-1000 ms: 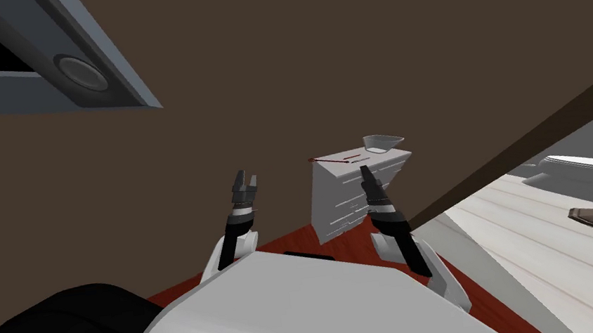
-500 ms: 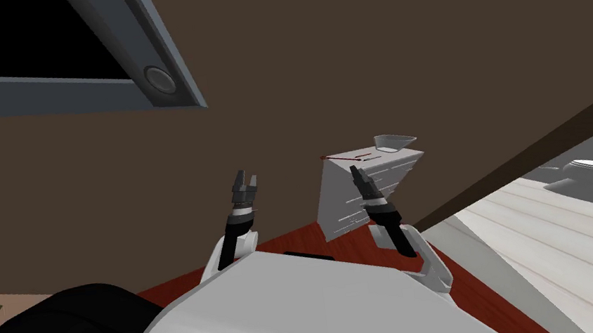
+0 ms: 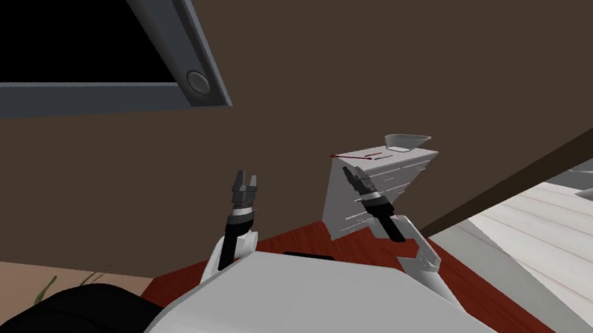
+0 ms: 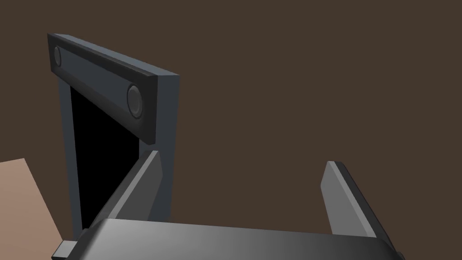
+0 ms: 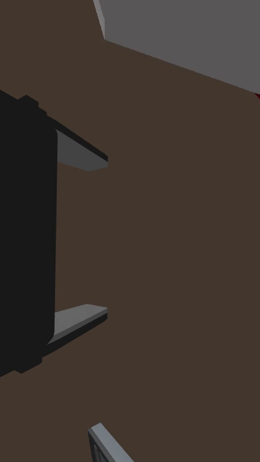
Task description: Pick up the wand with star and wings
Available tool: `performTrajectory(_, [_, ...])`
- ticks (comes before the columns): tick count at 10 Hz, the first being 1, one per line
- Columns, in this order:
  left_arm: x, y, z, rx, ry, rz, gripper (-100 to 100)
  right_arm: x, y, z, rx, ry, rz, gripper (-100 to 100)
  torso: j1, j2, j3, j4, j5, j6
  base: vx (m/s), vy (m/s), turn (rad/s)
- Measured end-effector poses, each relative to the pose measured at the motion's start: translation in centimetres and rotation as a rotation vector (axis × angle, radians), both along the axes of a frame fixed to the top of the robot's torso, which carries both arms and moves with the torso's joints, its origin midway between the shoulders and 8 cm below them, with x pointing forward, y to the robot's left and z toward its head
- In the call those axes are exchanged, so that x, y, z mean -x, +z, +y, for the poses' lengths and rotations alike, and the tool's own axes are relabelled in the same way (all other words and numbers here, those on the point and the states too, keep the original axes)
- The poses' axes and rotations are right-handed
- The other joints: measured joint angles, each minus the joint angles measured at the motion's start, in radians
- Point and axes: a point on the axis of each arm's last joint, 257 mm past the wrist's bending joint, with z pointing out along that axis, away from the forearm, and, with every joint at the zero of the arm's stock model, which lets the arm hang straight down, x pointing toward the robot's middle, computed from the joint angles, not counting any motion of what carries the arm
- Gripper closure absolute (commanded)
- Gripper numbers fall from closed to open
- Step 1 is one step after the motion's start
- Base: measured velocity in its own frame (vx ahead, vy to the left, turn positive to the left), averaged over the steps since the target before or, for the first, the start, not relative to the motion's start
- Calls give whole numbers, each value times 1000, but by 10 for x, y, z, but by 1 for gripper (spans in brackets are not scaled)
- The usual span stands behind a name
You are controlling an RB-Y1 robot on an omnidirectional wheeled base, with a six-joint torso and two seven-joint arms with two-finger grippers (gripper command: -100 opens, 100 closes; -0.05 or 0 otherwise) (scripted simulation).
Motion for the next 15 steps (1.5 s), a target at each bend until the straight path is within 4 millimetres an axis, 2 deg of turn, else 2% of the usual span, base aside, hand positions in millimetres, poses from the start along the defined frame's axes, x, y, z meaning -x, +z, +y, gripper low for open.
performTrajectory(3, [0,0,0,0,0,0,0,-24,-11,4,143,-47,3,-100,-1,-2,-1,0,0,0,-46,91,97])
performTrajectory(8, [0,0,0,0,0,0,0,-64,-29,-2,421,-137,9,-100,-2,-2,-1,-1,-1,0,-35,72,57])
performTrajectory(15, [0,0,0,0,0,0,0,-110,-56,-25,765,-254,30,-100,-5,-3,-2,-1,-1,1,-21,43,68])
